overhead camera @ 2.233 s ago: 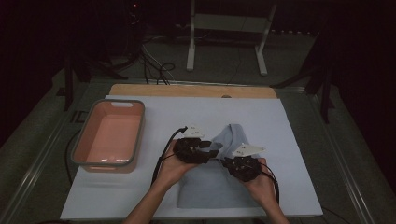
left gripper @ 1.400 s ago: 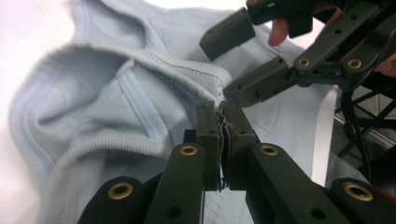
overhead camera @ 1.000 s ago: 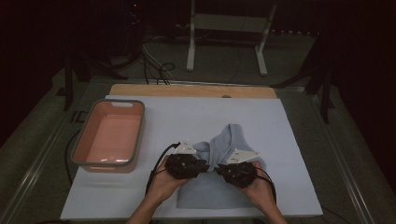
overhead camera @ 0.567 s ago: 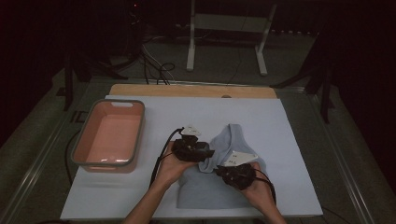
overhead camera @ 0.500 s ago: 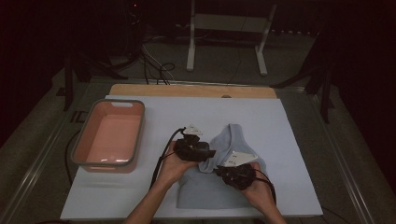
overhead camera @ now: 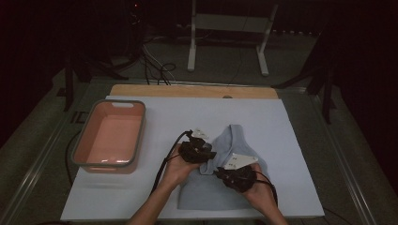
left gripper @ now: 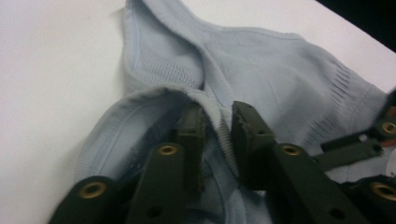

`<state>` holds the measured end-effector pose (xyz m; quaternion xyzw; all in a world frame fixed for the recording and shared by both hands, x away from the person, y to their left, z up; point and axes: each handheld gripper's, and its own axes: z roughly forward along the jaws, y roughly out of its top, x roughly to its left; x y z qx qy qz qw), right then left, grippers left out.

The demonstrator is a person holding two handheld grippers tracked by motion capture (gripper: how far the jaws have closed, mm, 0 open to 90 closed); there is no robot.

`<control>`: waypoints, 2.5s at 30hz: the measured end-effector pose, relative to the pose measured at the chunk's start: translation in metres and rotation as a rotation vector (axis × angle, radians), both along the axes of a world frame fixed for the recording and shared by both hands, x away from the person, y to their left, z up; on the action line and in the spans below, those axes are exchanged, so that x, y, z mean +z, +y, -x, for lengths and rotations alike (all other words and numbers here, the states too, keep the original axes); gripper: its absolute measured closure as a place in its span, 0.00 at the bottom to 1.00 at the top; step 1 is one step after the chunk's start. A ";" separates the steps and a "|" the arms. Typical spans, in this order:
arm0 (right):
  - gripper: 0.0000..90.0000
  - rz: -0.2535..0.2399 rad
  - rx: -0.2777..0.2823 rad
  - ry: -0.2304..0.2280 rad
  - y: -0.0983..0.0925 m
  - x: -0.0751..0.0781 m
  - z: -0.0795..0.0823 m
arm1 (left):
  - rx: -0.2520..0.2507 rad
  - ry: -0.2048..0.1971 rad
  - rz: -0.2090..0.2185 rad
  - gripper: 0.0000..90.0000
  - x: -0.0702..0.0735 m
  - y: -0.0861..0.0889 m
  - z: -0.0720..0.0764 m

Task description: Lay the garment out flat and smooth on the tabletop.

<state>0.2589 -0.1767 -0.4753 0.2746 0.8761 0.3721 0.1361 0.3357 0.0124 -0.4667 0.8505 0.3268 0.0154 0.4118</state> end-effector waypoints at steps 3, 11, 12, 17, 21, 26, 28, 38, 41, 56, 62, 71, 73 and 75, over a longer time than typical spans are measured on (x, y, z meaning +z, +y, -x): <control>0.77 -0.009 0.001 0.000 -0.001 0.001 0.000 | 0.009 -0.008 0.040 0.93 0.003 0.004 -0.001; 0.57 -0.032 -0.023 0.004 -0.012 0.004 -0.001 | 0.106 -0.065 0.124 0.97 0.020 0.023 -0.010; 0.56 -0.035 -0.029 -0.002 -0.015 0.005 -0.001 | 0.130 -0.073 0.140 0.97 0.024 0.030 -0.015; 0.54 -0.052 -0.063 -0.002 -0.024 0.009 -0.002 | 0.174 -0.092 0.165 0.97 0.030 0.040 -0.022; 0.53 -0.053 -0.084 -0.003 -0.031 0.008 -0.002 | 0.212 -0.107 0.187 0.97 0.036 0.048 -0.031; 0.52 -0.049 -0.087 -0.006 -0.033 0.007 -0.003 | 0.244 -0.118 0.205 0.97 0.041 0.052 -0.041; 0.52 -0.050 -0.089 -0.002 -0.034 0.007 -0.003 | 0.254 -0.125 0.209 0.97 0.043 0.052 -0.044; 0.51 -0.052 -0.102 0.003 -0.037 0.005 -0.004 | 0.278 -0.104 0.233 0.86 0.039 0.051 -0.053; 0.50 -0.050 -0.116 0.003 -0.039 0.006 -0.005 | 0.297 -0.100 0.251 0.69 0.040 0.052 -0.054; 0.38 -0.046 -0.216 0.003 -0.066 0.006 -0.014 | 0.310 -0.073 0.192 0.47 0.025 0.061 -0.038; 0.36 -0.060 -0.281 0.004 -0.083 0.007 -0.018 | 0.300 -0.070 0.182 0.43 0.021 0.064 -0.029; 0.36 -0.060 -0.356 0.005 -0.104 0.005 -0.027 | 0.274 -0.075 0.163 0.41 0.015 0.067 -0.012; 0.36 -0.059 -0.376 0.003 -0.108 0.003 -0.031 | 0.271 -0.070 0.166 0.42 0.013 0.068 -0.008; 0.36 -0.059 -0.376 0.002 -0.109 0.003 -0.032 | 0.267 -0.068 0.160 0.43 0.011 0.069 -0.004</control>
